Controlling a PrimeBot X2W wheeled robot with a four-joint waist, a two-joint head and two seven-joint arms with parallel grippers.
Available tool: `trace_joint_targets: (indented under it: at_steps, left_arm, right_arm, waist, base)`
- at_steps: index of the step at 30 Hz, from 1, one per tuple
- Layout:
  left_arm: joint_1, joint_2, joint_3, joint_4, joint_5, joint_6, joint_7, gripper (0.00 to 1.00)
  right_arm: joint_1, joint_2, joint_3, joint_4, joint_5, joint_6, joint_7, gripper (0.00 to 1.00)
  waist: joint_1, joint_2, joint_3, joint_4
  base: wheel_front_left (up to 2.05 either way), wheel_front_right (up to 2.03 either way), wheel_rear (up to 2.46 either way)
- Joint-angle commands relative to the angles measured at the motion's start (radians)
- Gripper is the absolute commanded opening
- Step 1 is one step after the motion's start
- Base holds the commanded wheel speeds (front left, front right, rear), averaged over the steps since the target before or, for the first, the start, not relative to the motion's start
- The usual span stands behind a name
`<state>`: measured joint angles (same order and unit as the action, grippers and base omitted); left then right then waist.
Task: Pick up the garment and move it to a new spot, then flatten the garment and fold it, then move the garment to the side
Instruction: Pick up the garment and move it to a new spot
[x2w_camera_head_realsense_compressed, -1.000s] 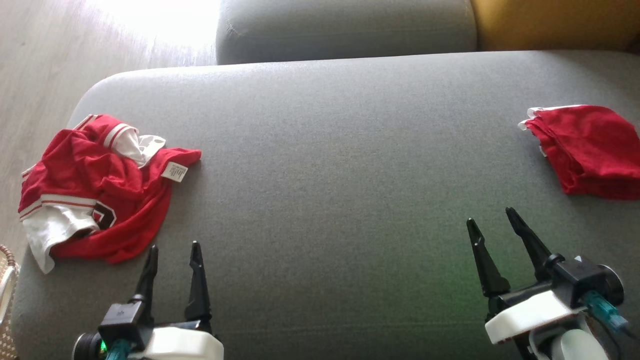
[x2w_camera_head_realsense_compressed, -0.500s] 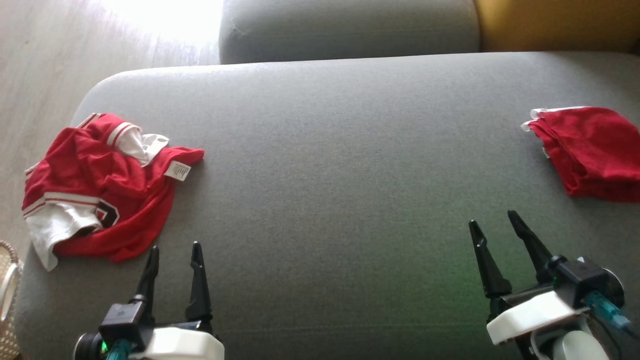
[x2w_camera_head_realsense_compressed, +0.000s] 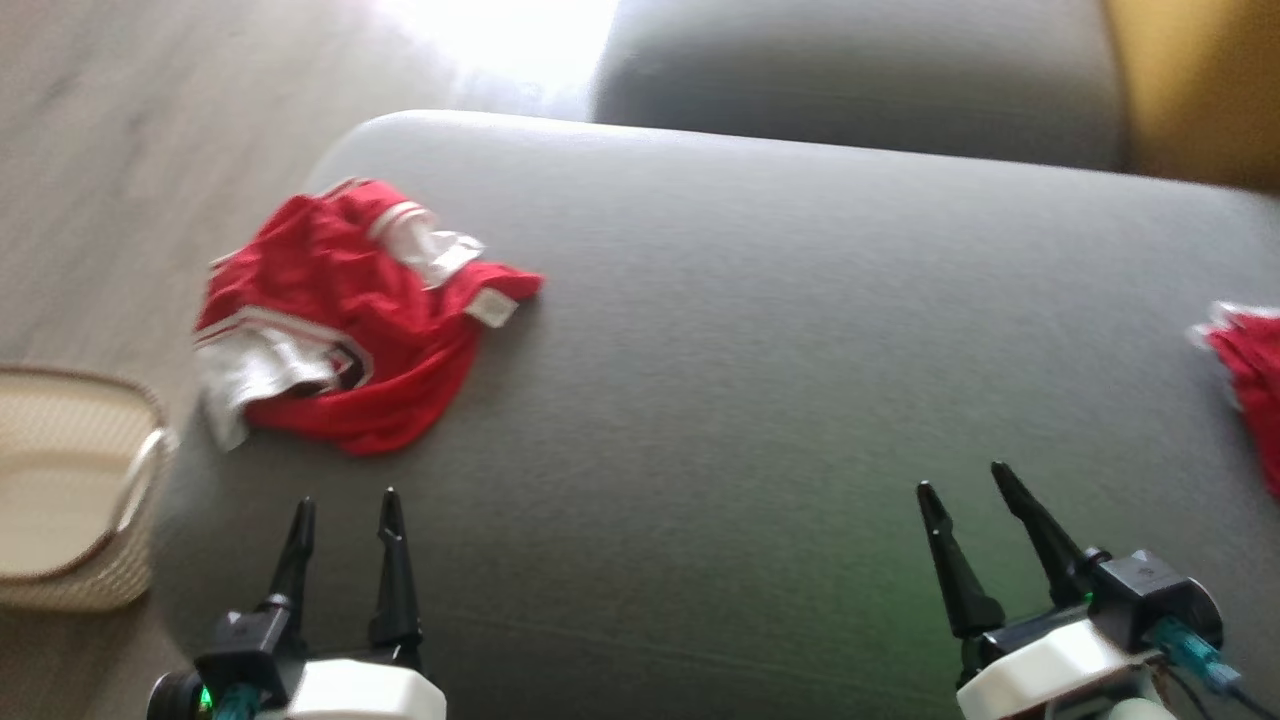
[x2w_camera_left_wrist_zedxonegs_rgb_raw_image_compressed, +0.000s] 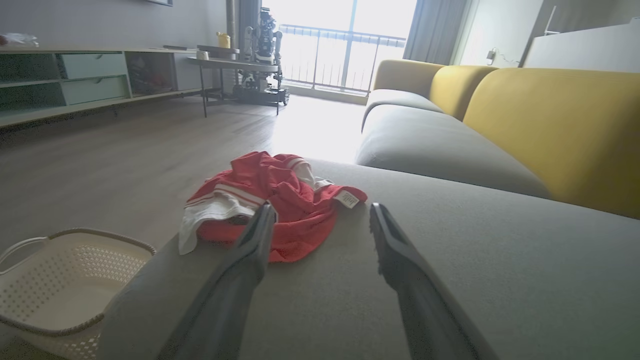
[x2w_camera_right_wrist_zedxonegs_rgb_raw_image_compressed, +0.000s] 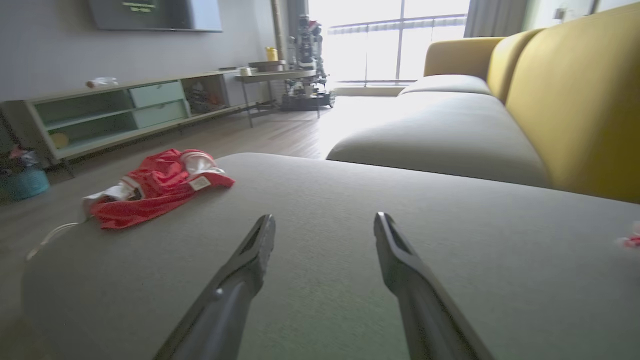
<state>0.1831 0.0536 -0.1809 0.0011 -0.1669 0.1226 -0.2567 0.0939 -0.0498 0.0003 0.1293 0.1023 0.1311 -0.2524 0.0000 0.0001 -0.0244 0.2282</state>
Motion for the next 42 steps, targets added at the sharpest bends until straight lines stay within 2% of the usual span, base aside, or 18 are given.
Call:
trace_joint_targets:
  at_steps: [1,7,12,19,27,32,35,36,42]
  left_arm:
    - [-0.025,-0.003,0.038,-0.036,0.010,-0.002,-0.005,1.00]
    - [-0.015,-0.003,0.048,-0.042,0.006,-0.002,-0.005,1.00]
    - [-0.007,-0.003,0.049,-0.045,0.005,-0.003,-0.005,1.00]
    - [-0.030,-0.003,0.060,-0.066,0.001,-0.002,-0.005,1.00]
    - [-0.236,-0.003,0.120,-0.112,-0.020,-0.013,-0.005,1.00]
    - [-0.427,0.003,0.178,-0.012,-0.037,-0.042,-0.005,1.00]
    - [-0.552,0.022,0.200,0.100,-0.044,-0.066,-0.005,1.00]
    - [-0.552,0.022,0.200,0.100,-0.044,-0.066,-0.005,1.00]
    - [-0.824,0.064,0.242,0.414,-0.097,-0.104,0.004,1.00]
  right_arm:
    - [-0.028,0.000,0.029,-0.037,0.005,0.000,-0.009,1.00]
    - [-0.022,0.000,0.037,-0.038,0.006,0.000,-0.009,1.00]
    - [-0.014,0.000,0.039,-0.037,0.006,0.000,-0.009,1.00]
    - [-0.018,0.000,0.053,-0.042,0.003,0.000,-0.009,1.00]
    - [-0.043,0.000,0.041,-0.053,-0.053,0.000,-0.009,1.00]
    - [-0.068,0.000,0.040,-0.049,-0.096,0.000,-0.009,1.00]
    - [-0.093,0.000,0.041,-0.048,-0.119,0.000,-0.009,1.00]
    - [-0.093,0.000,0.041,-0.048,-0.119,0.000,-0.009,1.00]
    - [-0.137,0.000,0.039,-0.052,-0.153,0.000,-0.009,1.00]
  waist:
    - [0.0000,-0.0001,-0.010,0.072]
    - [0.0000,-0.0001,-0.019,0.151]
    - [0.0000,-0.0001,-0.024,0.188]
    - [0.0000,-0.0001,0.000,0.188]
    - [0.0000,-0.0001,0.113,0.155]
    - [0.0000,-0.0001,0.195,0.138]
    - [0.0000,-0.0001,0.241,0.123]
    - [0.0000,-0.0001,0.241,0.123]
    - [0.0000,-0.0001,0.318,0.096]
  base:
    - [0.00,0.00,0.00]
    - [0.00,0.00,0.00]
    - [0.00,0.00,0.00]
    - [0.00,0.00,0.00]
    - [0.00,0.00,0.00]
    - [0.00,0.00,0.00]
    - [0.00,0.00,0.00]
    - [0.00,0.00,0.00]
    - [0.00,0.00,0.00]
